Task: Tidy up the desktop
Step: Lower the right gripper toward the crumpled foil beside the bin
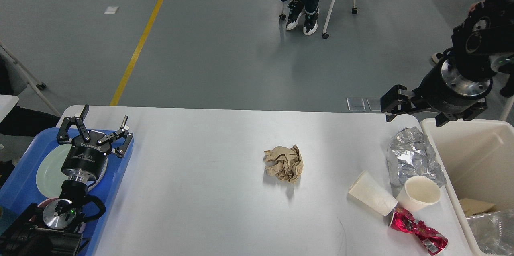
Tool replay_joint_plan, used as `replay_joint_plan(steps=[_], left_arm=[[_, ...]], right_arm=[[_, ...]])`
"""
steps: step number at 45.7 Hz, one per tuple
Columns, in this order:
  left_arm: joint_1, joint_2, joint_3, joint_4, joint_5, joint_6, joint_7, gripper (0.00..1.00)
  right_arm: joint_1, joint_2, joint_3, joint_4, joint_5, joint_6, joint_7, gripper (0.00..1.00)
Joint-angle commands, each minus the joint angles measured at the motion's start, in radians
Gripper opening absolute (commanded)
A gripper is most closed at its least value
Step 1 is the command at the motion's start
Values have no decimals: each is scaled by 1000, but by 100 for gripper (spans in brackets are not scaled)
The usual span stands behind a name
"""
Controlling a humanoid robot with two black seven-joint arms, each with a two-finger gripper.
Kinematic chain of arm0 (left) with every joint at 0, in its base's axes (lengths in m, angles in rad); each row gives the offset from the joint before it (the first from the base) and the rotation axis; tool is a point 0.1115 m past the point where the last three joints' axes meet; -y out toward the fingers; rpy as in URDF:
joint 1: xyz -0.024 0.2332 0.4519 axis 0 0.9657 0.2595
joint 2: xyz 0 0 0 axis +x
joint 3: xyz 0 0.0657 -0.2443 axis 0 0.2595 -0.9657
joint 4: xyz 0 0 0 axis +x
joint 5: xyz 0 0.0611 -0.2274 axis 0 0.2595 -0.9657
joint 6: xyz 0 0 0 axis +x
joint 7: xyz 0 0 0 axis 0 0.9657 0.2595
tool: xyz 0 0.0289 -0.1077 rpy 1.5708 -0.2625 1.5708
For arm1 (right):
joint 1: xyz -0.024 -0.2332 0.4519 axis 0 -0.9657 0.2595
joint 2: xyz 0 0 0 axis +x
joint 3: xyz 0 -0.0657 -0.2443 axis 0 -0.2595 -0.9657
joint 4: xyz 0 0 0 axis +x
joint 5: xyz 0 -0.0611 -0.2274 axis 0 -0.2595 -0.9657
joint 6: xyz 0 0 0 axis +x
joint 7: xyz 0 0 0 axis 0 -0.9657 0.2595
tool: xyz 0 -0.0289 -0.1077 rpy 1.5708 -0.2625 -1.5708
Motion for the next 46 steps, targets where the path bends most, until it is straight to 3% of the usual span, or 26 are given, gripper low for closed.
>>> replay_joint_plan(steps=[1, 16, 36, 46], left_arm=[[0, 0, 0, 0, 0, 0, 0, 96], [0, 0, 0, 0, 0, 0, 0, 96], [1, 0, 0, 0, 0, 0, 0, 96], [0, 0, 0, 0, 0, 0, 0, 96]], right_arm=[[-75, -3, -4, -60, 0, -5, 1, 100], [-296, -3, 7, -234, -1, -19, 1, 100], [-569, 7, 15, -399, -6, -210, 1, 100], [-771, 83, 18, -606, 0, -280, 1, 100]])
